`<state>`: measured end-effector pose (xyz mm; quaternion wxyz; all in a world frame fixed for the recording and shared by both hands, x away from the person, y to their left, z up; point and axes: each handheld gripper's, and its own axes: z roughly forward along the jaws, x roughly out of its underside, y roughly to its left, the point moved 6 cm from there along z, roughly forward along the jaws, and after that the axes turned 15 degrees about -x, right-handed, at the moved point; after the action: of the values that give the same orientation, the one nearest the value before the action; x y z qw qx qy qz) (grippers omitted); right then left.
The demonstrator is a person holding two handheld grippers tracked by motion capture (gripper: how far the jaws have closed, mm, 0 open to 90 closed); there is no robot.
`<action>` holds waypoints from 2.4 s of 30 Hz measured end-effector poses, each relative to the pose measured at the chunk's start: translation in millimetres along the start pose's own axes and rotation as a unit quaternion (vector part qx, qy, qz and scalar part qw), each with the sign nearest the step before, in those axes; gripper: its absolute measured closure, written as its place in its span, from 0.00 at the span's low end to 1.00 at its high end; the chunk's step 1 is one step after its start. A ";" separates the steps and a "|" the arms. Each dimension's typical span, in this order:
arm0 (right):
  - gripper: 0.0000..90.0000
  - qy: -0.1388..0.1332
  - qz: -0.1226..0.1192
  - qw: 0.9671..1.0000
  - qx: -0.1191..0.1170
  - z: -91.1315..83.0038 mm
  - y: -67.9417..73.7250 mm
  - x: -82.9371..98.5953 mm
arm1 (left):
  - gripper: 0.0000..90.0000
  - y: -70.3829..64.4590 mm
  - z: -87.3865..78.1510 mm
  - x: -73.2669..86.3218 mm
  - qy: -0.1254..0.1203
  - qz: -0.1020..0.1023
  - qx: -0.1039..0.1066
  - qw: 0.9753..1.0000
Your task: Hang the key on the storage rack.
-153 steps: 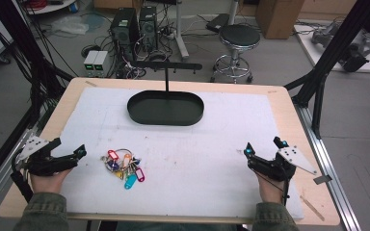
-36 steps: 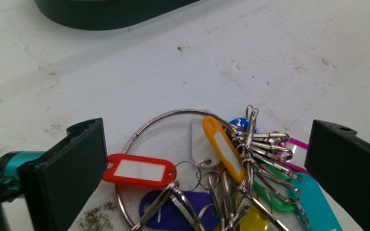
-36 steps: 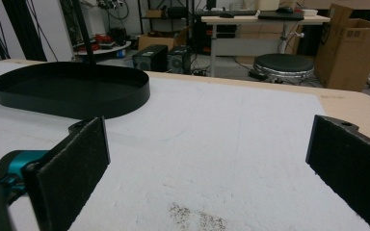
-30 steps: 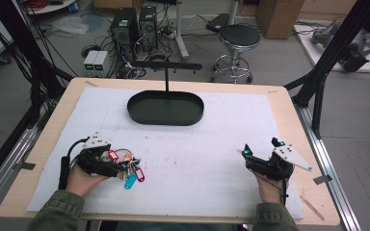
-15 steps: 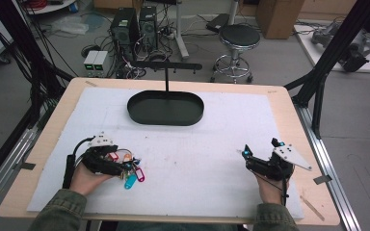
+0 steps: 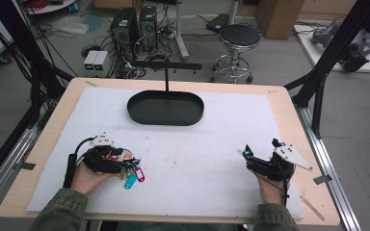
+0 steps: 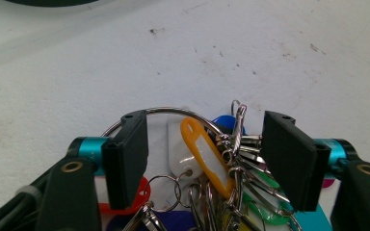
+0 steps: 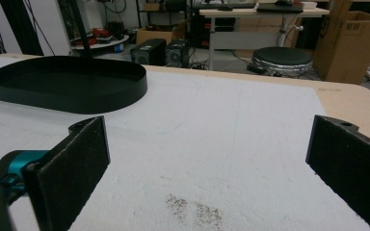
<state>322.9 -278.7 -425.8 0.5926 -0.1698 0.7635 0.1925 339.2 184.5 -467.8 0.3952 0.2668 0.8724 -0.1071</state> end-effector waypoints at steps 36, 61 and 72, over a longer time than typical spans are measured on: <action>0.00 0.007 -0.014 1.000 0.008 0.9 -0.8 0.9 | 0.94 -0.4 -1.8 -1.3 -0.002 0.000 0.033 0.999; 0.00 0.002 -0.009 1.000 0.007 -1.3 0.6 0.2 | 0.94 12.4 -45.7 -18.6 -0.062 -0.012 0.016 0.998; 0.01 0.002 -0.006 1.000 0.007 -1.3 0.7 0.3 | 0.94 13.5 -60.7 -44.4 -0.069 0.015 0.010 0.997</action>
<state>321.5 -278.7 -425.7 0.5936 -0.1703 0.7650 0.1830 332.5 203.1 -394.0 0.4534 0.2756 0.8378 -0.1286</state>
